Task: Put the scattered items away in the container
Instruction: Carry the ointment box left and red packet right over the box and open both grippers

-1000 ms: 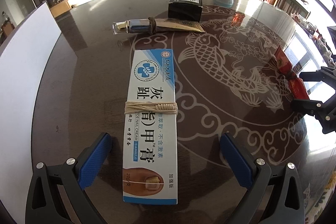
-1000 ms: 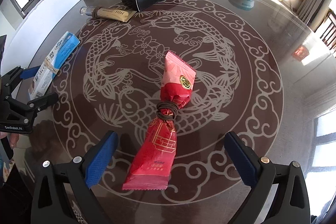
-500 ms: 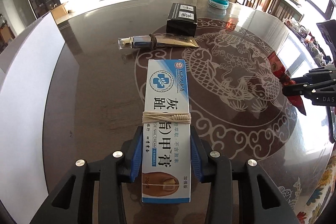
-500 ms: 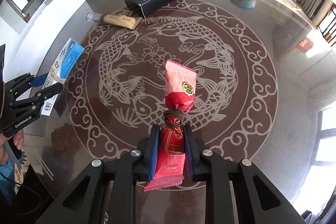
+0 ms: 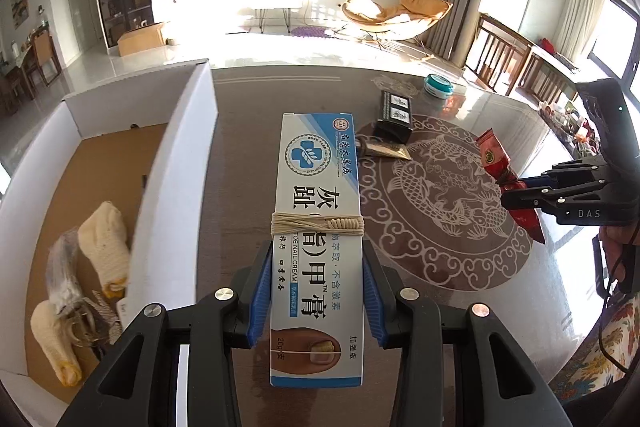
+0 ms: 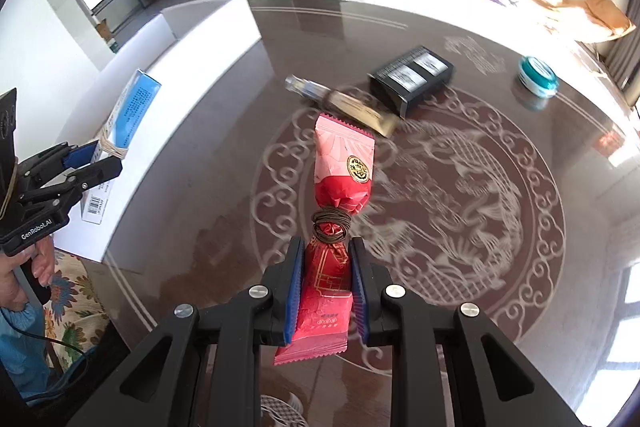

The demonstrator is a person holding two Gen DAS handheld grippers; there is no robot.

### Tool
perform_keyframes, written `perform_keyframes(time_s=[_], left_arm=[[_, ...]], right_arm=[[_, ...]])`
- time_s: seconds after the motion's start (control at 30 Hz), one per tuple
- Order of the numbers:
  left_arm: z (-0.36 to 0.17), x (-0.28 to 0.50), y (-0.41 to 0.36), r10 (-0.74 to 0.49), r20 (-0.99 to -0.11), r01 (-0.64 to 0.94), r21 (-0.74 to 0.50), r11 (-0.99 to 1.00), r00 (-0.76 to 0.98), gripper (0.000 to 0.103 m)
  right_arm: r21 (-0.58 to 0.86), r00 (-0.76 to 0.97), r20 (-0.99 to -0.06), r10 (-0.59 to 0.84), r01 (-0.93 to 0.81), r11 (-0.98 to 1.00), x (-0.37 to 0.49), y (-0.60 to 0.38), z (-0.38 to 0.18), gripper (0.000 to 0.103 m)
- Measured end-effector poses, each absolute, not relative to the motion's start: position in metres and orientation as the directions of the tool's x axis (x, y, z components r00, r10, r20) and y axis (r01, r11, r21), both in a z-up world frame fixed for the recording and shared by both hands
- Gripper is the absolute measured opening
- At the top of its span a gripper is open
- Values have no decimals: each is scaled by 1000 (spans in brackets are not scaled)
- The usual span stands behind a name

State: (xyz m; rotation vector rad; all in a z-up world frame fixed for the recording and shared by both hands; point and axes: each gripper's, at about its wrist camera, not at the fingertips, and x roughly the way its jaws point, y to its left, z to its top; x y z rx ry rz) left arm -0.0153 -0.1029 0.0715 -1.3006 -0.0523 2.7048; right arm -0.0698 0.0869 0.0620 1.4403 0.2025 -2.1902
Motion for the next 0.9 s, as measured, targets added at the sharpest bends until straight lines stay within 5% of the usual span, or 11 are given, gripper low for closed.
perform_keyframes(time_s=[0.27,0.47,0.9], left_arm=[[90,12,-271,-62,-781,184,-69,-980,-622,41],[62,32,-356,-143,-822,351,-73,-934,-552,41],[16,46,-372,-144,-870,368,-45,-929,-472,45]], right_arm=[[225,-211,-826,-523,727,-649,-60,-103,124,23],[280,-40,-813,-582,848,-450,-20,-234,113,23],[281,63,-879,-473,869,-407,17,-303,31,30]])
